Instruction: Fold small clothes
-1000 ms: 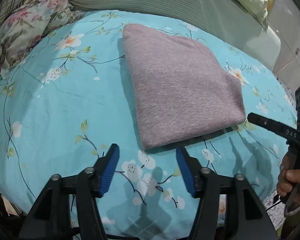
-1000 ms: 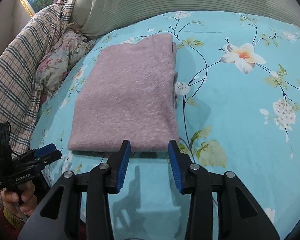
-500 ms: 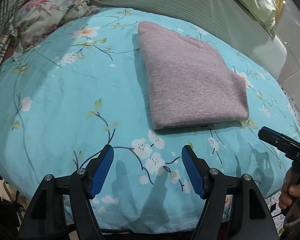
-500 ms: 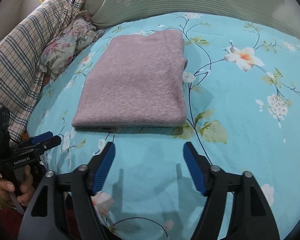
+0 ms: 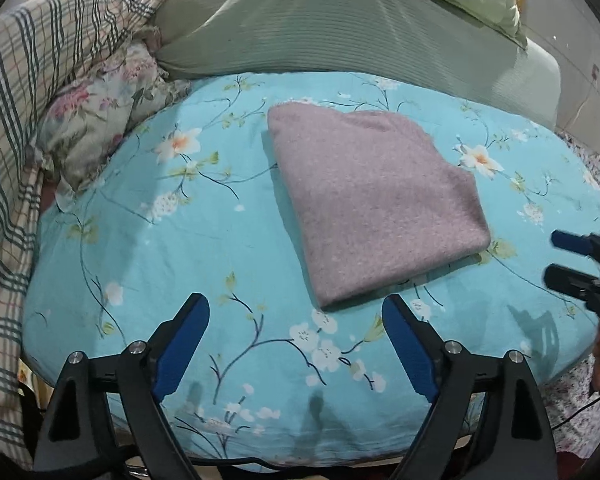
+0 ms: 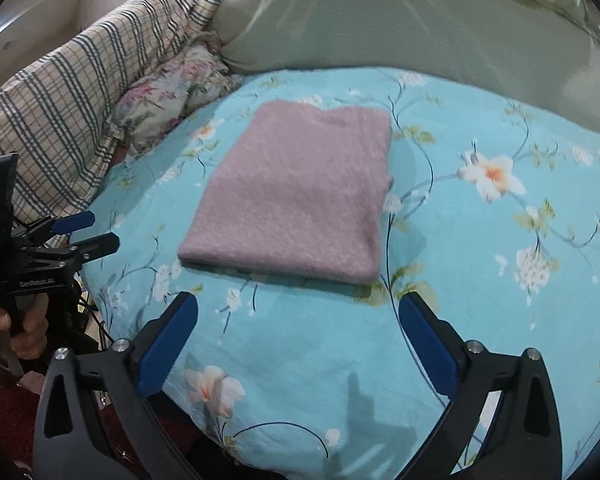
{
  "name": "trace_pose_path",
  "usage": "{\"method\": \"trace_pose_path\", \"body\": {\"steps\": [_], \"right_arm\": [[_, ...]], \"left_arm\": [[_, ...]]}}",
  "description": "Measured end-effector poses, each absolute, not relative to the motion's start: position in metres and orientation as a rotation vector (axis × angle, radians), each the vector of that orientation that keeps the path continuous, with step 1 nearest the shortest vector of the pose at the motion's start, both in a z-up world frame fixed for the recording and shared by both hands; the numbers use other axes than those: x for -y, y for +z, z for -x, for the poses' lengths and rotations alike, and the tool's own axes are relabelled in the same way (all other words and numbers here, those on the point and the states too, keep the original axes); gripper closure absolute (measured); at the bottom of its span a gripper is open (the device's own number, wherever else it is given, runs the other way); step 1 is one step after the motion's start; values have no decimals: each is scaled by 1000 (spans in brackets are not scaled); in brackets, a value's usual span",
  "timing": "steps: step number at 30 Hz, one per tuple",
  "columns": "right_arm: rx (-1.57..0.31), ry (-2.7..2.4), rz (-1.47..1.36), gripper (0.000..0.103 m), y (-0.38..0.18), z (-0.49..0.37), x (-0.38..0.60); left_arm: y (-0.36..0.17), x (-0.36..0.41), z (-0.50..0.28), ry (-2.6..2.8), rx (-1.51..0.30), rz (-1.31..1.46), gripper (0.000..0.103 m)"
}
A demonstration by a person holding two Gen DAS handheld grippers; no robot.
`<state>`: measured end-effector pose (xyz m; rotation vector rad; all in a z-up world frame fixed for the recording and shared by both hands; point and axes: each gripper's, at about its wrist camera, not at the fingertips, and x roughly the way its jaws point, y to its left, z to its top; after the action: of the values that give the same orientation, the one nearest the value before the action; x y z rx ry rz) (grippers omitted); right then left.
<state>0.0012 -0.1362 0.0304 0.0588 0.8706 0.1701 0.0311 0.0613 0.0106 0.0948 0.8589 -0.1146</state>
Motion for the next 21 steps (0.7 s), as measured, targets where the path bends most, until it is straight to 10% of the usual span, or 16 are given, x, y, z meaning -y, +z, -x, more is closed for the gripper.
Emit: {"method": "trace_pose_path", "body": {"steps": [21], "right_arm": [[-945, 150, -91, 1, -1, -49, 141]], "left_arm": [[-21, -48, -78, -42, -906, -149, 14]]}}
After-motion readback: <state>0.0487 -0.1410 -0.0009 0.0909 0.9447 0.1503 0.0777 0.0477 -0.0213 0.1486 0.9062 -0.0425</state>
